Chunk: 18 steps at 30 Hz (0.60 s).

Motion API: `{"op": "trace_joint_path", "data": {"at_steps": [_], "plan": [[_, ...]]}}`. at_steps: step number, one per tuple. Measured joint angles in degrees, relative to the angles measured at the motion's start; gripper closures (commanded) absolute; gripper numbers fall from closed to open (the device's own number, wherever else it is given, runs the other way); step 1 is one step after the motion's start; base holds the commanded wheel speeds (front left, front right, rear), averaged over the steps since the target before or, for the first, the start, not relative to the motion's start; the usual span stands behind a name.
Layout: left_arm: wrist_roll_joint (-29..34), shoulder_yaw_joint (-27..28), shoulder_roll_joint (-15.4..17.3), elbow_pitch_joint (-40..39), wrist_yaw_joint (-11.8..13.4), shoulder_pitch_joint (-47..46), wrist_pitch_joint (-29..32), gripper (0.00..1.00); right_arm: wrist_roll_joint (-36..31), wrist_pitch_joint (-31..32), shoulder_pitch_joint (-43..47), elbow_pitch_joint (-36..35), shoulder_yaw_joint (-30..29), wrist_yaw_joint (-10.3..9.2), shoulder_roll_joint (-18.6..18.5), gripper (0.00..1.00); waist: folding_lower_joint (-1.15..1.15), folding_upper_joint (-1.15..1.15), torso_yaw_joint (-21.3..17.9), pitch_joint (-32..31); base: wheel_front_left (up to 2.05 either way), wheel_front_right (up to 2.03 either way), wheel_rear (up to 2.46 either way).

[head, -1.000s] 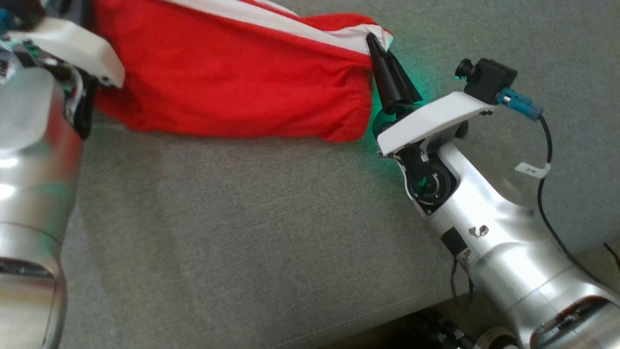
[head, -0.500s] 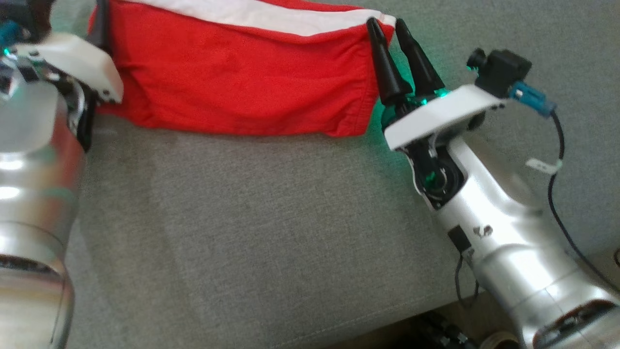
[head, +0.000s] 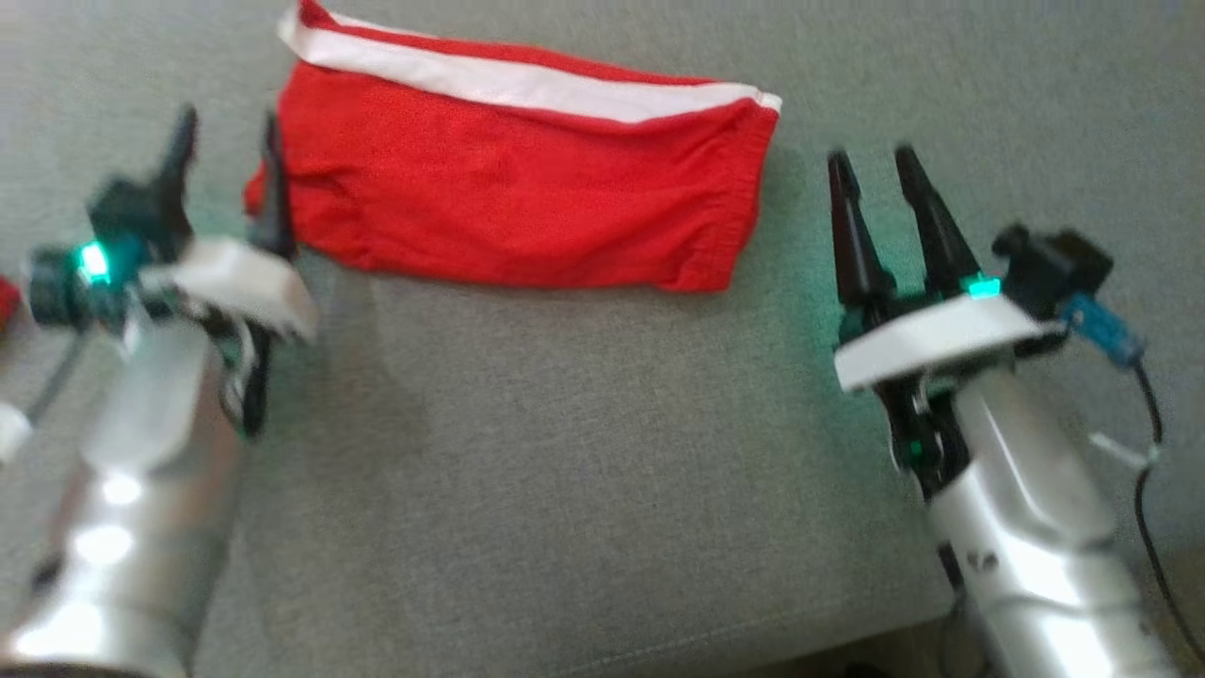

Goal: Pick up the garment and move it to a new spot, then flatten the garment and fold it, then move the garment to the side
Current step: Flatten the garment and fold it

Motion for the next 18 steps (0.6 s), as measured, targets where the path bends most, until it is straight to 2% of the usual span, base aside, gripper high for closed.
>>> {"op": "trace_joint_path", "data": {"at_steps": [5,13,18], "plan": [[1.65,4.02,-1.89,-6.80,0.99,10.33,0.00,0.00,-5.20,0.00,5.37,-0.67,-2.46,0.00,0.10,0.00,-0.01,0.00,1.88,-3.16,0.00,0.00,0.00],[4.45,11.94,-6.03,-16.26,1.07,22.72,0.00,0.00,-10.18,0.00,9.90,-2.05,-6.54,0.00,0.45,0.00,-0.01,0.00,4.79,-7.21,0.00,0.00,0.00],[6.41,16.77,-8.31,-18.50,-1.41,26.57,0.00,0.00,-12.21,0.00,12.32,-2.55,-8.40,0.00,0.51,0.00,0.00,0.00,5.07,-7.29,0.00,0.00,0.00]]}}
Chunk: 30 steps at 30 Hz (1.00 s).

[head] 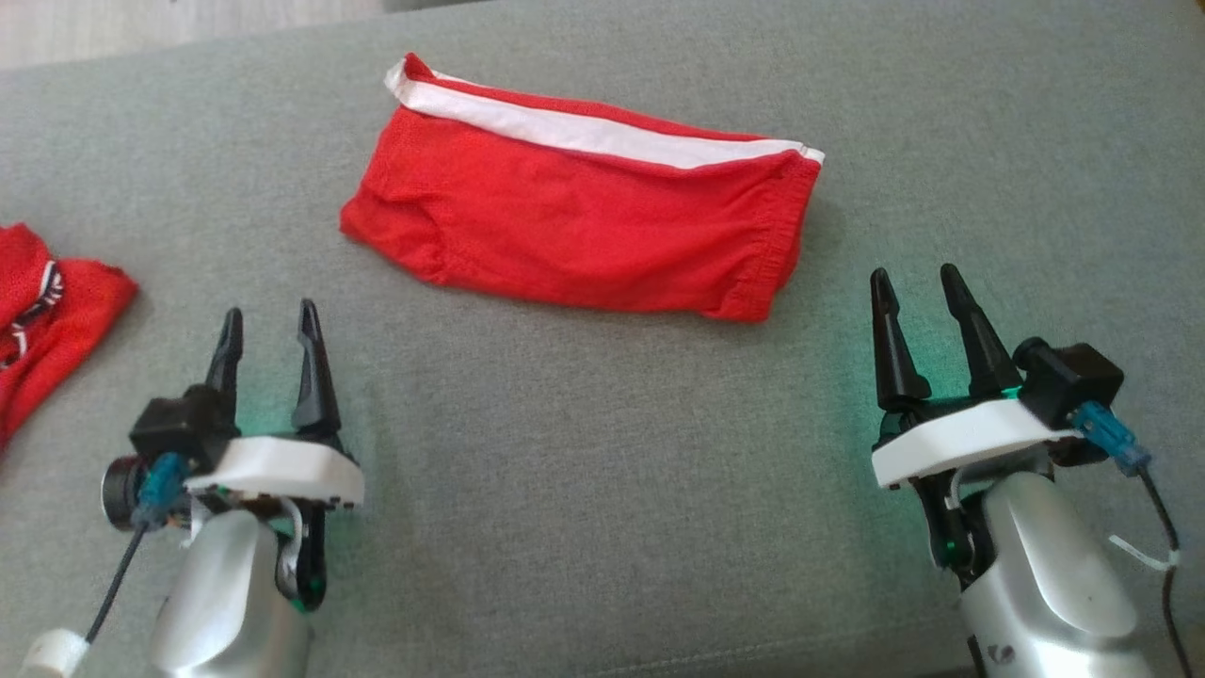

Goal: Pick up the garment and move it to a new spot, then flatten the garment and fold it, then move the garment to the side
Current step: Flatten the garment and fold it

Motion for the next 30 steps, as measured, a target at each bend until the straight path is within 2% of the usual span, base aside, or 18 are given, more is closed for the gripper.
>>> {"op": "trace_joint_path", "data": {"at_steps": [5,11,16,19,24,25,26,27,30], "plan": [[1.83,1.58,-1.07,1.65,-2.57,-3.17,0.00,0.00,-0.32,0.00,-0.15,-0.32,0.07,0.00,0.04,0.00,0.00,0.00,-1.22,1.80,0.00,0.00,0.00],[2.53,2.60,-0.73,9.29,-4.08,-14.12,0.00,0.00,0.43,0.00,-0.93,-1.45,1.55,-0.01,0.09,0.00,0.01,0.00,-4.02,4.76,0.00,0.00,0.00],[3.05,3.93,1.24,17.97,-4.23,-21.68,-0.01,0.00,1.63,0.00,-2.86,-2.74,2.65,-0.01,0.24,0.00,0.01,0.00,-6.90,7.36,0.00,0.00,0.00],[3.50,4.07,2.67,24.03,-3.39,-24.09,-0.10,0.00,2.26,0.00,-3.08,-3.03,2.96,0.00,0.25,0.00,0.01,0.00,-8.39,8.77,0.00,0.00,0.00],[3.68,3.86,3.45,29.84,-3.34,-28.18,-0.32,0.00,2.57,0.00,-3.07,-3.08,2.85,0.00,0.26,0.00,0.00,0.00,-9.51,10.28,0.00,0.00,0.00],[3.68,3.61,3.31,30.33,-3.70,-28.60,-0.32,0.23,2.57,0.00,-3.07,-3.07,2.77,0.00,0.26,0.00,0.00,0.00,-9.33,10.31,0.00,0.00,0.00],[3.69,3.26,3.07,30.99,-4.00,-28.89,-0.35,0.64,2.55,0.00,-3.06,-3.05,2.71,0.00,0.26,0.00,0.00,0.00,-9.05,10.25,0.00,0.00,0.00],[3.81,2.61,2.79,31.62,-4.27,-29.34,-0.52,1.00,2.56,0.00,-3.06,-3.03,2.71,0.00,0.26,0.00,0.00,0.00,-8.74,10.15,0.00,0.00,0.00],[4.01,1.25,2.26,33.28,-4.83,-30.21,-0.75,1.00,2.55,0.00,-3.07,-2.85,2.98,-0.01,0.27,0.00,0.01,0.00,-7.74,9.57,0.00,0.00,0.00]]}}
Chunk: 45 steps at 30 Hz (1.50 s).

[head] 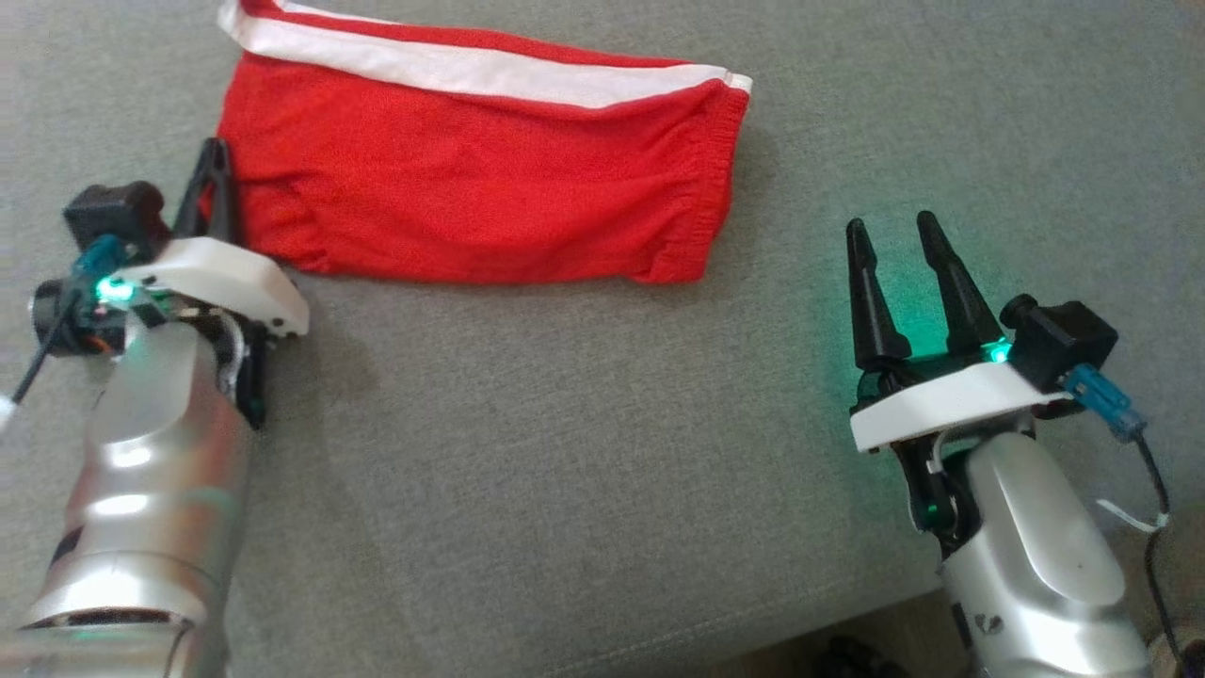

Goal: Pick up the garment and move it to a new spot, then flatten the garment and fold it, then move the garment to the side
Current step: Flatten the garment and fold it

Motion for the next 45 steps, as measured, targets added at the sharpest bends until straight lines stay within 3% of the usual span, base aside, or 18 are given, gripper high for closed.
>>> {"op": "trace_joint_path", "data": {"at_steps": [7,16,26,27,28,29,39,45], "plan": [[-1.19,-1.03,-2.75,-0.48,-0.52,3.92,0.08,1.00,-0.02,0.00,0.15,1.23,0.29,0.00,0.01,0.00,0.00,0.00,2.31,-3.41,0.00,0.00,0.00],[-3.66,1.94,-5.14,-12.03,-0.76,20.31,0.34,1.00,-0.01,0.00,4.32,3.94,-1.19,0.01,0.01,0.00,-0.02,0.00,6.50,-10.22,0.00,0.00,0.00],[-3.82,4.54,-6.01,-24.97,1.19,32.76,0.35,1.00,0.41,0.00,5.16,5.22,-0.81,0.01,0.01,0.00,-0.02,0.00,10.91,-14.11,0.00,0.00,0.00],[-3.53,4.24,-6.02,-25.96,1.42,33.38,0.35,0.57,0.40,0.00,5.16,5.43,-0.57,0.01,0.01,0.00,-0.02,0.00,11.26,-14.14,0.00,0.00,0.00],[-3.53,4.24,-6.02,-25.96,1.42,33.38,0.35,0.05,0.40,0.00,5.16,5.43,-0.57,0.01,0.01,0.00,-0.02,0.00,11.26,-14.14,0.00,0.00,0.00],[-3.57,3.81,-6.03,-27.04,1.71,33.85,0.35,0.00,0.40,0.00,5.14,5.54,-0.22,0.01,0.01,0.00,-0.01,0.00,11.60,-14.12,0.00,0.00,0.00],[-6.21,-3.20,-6.06,-34.30,4.71,37.75,0.34,0.00,2.53,0.00,0.10,7.56,5.21,0.01,-0.02,0.00,-0.01,0.00,15.95,-13.39,0.00,0.00,0.00],[-7.69,-7.58,-6.05,-35.01,5.66,40.07,0.34,0.00,2.33,0.00,-6.72,15.60,5.79,0.01,-0.03,0.00,-0.01,0.00,20.24,-13.19,0.00,0.00,0.00]]}}
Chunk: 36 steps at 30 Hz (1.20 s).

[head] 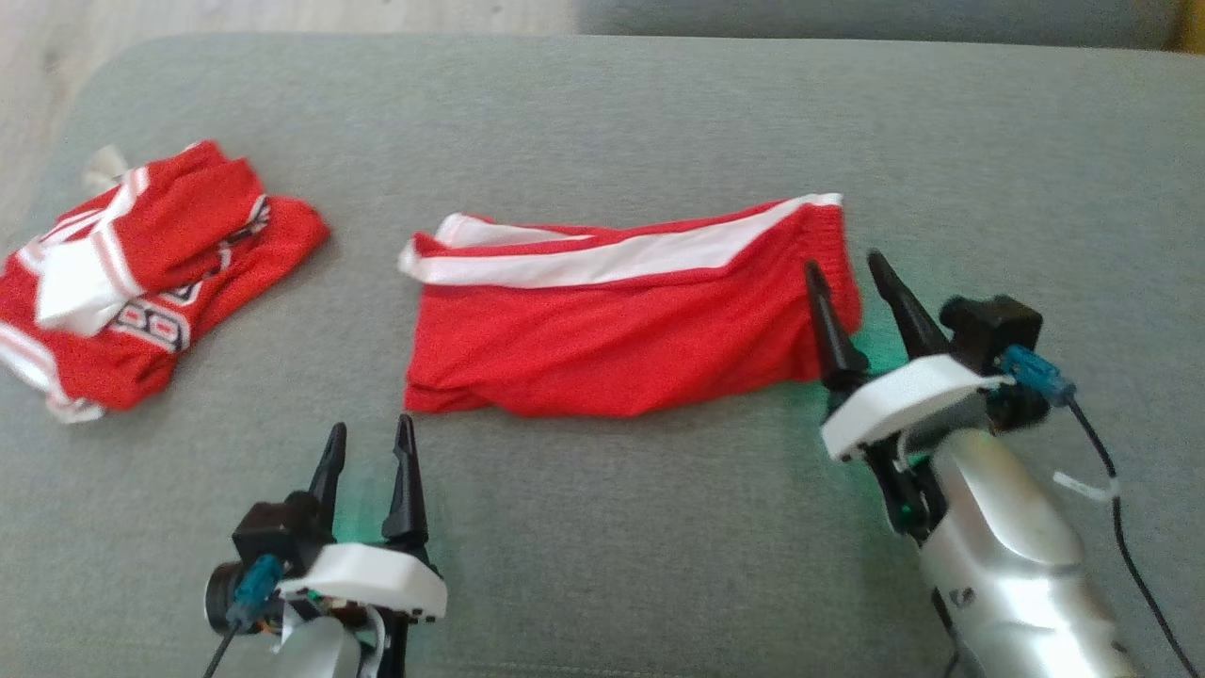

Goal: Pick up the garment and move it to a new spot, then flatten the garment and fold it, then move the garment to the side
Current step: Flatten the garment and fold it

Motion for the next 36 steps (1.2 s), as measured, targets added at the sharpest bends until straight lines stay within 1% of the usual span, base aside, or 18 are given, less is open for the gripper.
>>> {"op": "trace_joint_path", "data": {"at_steps": [4,7,10,12,13,14,15,18,21,24,27,31,34,36], "plan": [[-0.57,-1.34,0.05,0.01,0.03,0.42,0.00,0.00,-0.90,0.01,-0.79,8.98,-3.85,-0.01,-0.03,0.00,0.00,0.00,2.64,0.33,0.00,0.00,0.00],[-0.57,-1.74,0.07,0.03,0.05,0.54,0.00,0.00,-1.88,0.01,-1.27,14.18,-6.58,0.00,-0.04,0.00,0.00,0.00,3.92,0.95,0.00,0.00,0.00],[-0.57,-1.55,0.07,0.03,0.04,0.53,0.01,0.00,-1.81,-0.37,-1.64,16.31,-6.84,0.00,-0.04,0.00,0.00,0.00,4.54,1.73,0.00,0.00,0.00],[-0.56,-1.49,0.07,0.02,0.03,0.53,0.00,0.00,-0.20,-0.53,-2.20,16.62,-5.91,0.00,-0.20,0.00,0.00,0.00,4.76,2.13,0.00,0.00,0.00],[-0.53,-1.42,0.07,-0.02,-0.01,0.52,0.00,0.00,2.09,-0.55,-2.72,16.50,-3.97,-0.01,-0.53,0.22,0.00,0.00,4.83,2.42,0.00,0.00,0.00],[-0.46,-1.37,0.07,-0.08,-0.01,0.52,0.00,0.00,3.42,-0.57,-2.74,16.42,-3.09,-0.01,-0.68,0.56,0.00,0.00,4.81,2.49,0.00,0.00,0.00],[-0.45,-1.33,0.07,-0.19,-0.02,0.52,0.00,0.00,4.34,-0.57,-2.74,16.25,-2.34,-0.01,-0.80,1.00,0.00,0.00,4.76,2.54,0.00,0.00,0.00],[-0.38,-1.32,0.05,-0.57,-0.31,0.52,0.00,0.00,6.82,-0.57,-2.70,15.97,-0.89,-0.01,-0.92,1.00,0.00,0.00,4.64,2.53,0.00,0.00,0.00],[-0.38,-1.22,0.07,-0.87,-0.58,0.52,0.00,0.00,8.11,-0.56,-2.40,15.52,-1.85,-0.01,-0.81,1.00,0.00,0.00,4.38,2.30,0.00,0.00,0.00],[-0.27,-1.05,0.07,-1.22,-0.62,0.53,0.00,0.00,8.18,-0.48,-1.97,14.82,-4.76,0.00,-0.13,1.00,0.00,0.00,3.91,1.95,0.00,0.00,0.00],[0.12,-0.88,0.07,-1.64,-0.84,0.64,0.00,0.00,7.56,-0.47,-0.38,13.80,-9.85,-0.01,0.30,1.00,0.00,0.00,3.18,1.44,0.00,0.00,0.00],[0.12,-0.90,0.07,-1.66,-1.11,1.20,0.00,0.00,5.11,-0.40,1.76,12.70,-15.81,-0.01,-0.77,1.00,0.00,0.00,1.98,0.58,0.00,0.00,0.00],[0.12,-1.18,0.08,-1.43,-1.37,2.39,0.00,0.00,3.79,-0.37,2.22,11.61,-17.71,-0.01,-2.35,1.00,0.00,0.00,1.05,-0.15,0.00,0.00,0.00],[0.10,-1.58,0.09,-1.31,-1.36,3.05,0.01,0.00,3.71,-0.31,2.09,10.22,-17.19,-0.01,-2.55,1.00,0.00,0.00,0.56,-0.72,0.00,0.00,0.00]]}}
